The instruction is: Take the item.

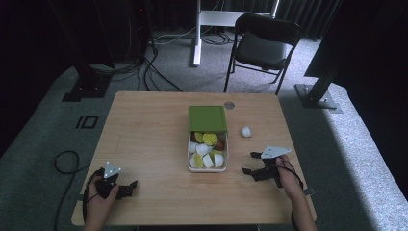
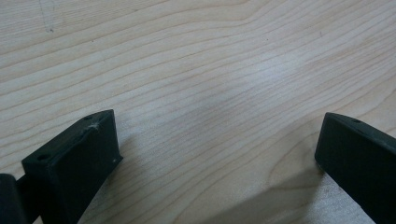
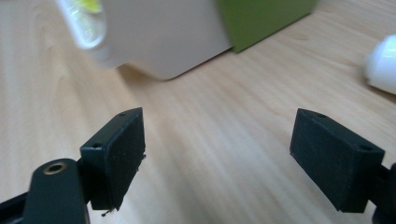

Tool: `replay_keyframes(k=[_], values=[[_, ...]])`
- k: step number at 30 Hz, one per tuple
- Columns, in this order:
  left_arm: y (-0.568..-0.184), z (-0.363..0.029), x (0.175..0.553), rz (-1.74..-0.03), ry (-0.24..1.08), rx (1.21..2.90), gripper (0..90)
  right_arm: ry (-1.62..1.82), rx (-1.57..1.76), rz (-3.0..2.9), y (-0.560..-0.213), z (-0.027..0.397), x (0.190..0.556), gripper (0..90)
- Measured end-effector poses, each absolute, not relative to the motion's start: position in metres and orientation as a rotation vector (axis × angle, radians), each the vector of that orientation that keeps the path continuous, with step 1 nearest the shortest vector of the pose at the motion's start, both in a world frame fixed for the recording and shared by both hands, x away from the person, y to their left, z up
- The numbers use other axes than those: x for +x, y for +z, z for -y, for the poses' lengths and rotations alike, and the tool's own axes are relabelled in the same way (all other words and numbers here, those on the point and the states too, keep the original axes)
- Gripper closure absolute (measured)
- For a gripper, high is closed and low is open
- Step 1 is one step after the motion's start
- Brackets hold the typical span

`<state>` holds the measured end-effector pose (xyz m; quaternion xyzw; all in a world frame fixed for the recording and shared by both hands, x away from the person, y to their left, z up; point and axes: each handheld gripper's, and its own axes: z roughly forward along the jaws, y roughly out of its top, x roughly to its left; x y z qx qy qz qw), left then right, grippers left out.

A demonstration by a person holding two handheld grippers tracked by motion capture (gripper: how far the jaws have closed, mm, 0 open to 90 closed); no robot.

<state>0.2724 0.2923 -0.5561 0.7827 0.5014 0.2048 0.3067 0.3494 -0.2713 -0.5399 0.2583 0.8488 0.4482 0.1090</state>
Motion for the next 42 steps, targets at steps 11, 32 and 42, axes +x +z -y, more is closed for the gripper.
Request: replay_keyframes(k=[11, 32, 42], values=[[-0.556, -0.292, 0.272, -1.327, 0.542, 2.071, 0.7, 1.301, 0.59, -2.618, -0.547, 0.277, 0.328, 21.3], [-0.556, -0.292, 0.272, -1.325, 0.542, 2.073, 0.7, 1.183, 0.238, -2.761, -0.558, 0.29, 0.295, 18.6], [-0.556, -0.292, 0.272, -1.325, 0.542, 2.073, 0.7, 1.206, 0.281, -2.79, -0.561, 0.295, 0.294, 13.9]])
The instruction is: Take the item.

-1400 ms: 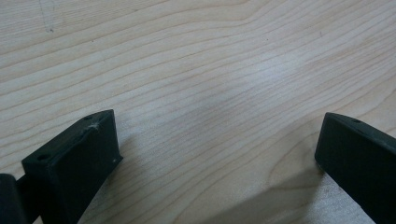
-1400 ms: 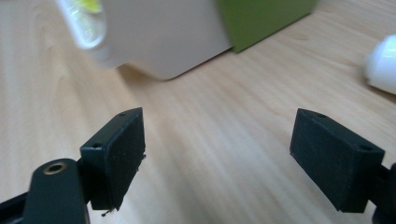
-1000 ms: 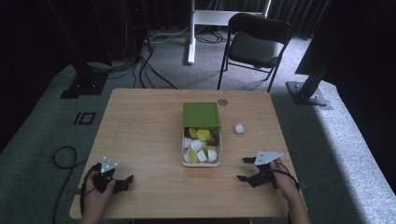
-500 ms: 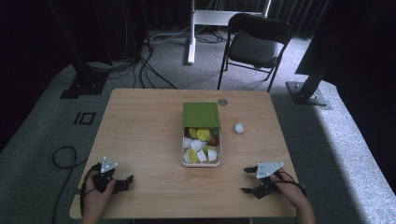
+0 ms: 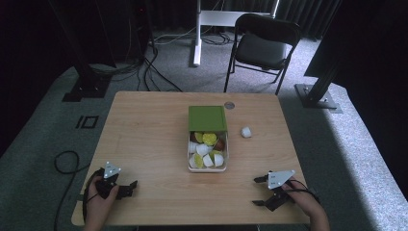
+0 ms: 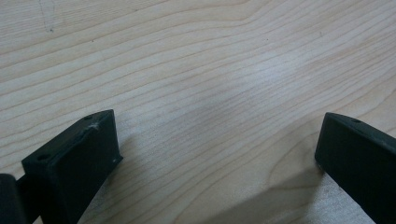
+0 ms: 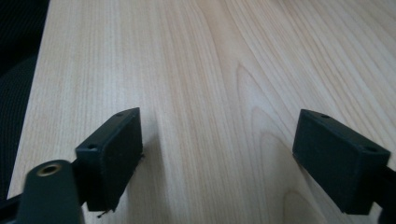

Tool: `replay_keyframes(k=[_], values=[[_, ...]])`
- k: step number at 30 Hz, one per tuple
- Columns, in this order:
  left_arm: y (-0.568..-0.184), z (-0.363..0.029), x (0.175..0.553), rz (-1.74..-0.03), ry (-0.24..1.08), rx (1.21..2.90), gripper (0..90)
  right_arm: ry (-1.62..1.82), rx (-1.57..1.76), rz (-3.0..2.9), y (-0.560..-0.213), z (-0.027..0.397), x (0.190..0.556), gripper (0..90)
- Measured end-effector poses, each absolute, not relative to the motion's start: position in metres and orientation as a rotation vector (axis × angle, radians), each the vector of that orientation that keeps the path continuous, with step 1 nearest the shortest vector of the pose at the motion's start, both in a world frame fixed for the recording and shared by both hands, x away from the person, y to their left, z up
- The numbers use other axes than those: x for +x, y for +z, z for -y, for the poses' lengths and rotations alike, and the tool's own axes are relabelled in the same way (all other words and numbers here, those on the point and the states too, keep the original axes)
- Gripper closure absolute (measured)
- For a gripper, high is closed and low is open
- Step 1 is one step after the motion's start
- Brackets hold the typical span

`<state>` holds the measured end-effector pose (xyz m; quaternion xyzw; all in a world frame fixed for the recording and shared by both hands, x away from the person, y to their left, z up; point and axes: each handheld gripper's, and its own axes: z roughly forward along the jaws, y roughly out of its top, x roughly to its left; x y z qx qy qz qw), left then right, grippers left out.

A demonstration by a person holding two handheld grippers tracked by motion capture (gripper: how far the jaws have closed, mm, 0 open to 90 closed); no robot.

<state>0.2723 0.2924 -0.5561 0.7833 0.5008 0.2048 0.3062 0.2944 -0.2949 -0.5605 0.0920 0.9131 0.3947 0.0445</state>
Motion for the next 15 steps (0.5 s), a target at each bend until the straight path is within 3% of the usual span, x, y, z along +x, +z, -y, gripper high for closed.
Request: replay_keyframes(k=[15], values=[[-0.5561, -0.2924, 0.2723, -1.325, 0.543, 2.073, 0.7, 1.185, 0.366, -2.763, -0.5609, 0.2948, 0.2966, 12.7]])
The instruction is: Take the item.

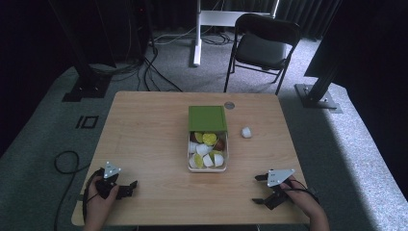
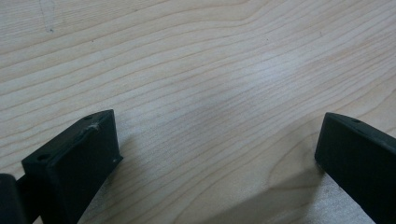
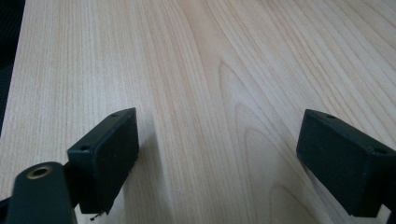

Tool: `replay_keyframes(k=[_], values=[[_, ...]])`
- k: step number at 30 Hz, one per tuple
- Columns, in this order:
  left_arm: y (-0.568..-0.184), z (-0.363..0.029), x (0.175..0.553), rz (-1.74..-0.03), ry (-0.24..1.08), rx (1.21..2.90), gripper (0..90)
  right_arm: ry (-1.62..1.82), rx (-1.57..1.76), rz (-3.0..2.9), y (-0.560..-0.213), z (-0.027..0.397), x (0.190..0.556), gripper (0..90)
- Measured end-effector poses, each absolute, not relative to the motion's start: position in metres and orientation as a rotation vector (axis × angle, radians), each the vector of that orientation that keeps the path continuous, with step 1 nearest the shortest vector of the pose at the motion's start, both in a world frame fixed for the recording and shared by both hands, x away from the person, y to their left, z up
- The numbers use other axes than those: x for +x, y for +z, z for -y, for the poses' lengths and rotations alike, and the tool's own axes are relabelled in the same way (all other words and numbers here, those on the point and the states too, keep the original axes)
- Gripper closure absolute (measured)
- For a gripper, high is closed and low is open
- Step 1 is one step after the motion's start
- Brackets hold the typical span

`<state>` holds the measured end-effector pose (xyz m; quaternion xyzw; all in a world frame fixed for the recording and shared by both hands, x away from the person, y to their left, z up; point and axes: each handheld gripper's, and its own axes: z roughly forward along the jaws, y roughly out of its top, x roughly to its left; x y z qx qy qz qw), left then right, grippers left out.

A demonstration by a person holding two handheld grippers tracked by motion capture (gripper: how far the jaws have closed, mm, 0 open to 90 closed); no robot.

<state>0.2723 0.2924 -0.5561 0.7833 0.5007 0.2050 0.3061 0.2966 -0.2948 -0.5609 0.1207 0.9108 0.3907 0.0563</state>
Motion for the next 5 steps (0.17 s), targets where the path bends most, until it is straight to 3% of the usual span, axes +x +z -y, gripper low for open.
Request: replay_keyframes(k=[5], values=[[-0.5561, -0.2925, 0.2723, -1.325, 0.542, 2.073, 0.7, 1.186, 0.366, -2.763, -0.5609, 0.2948, 0.2967, 12.6]])
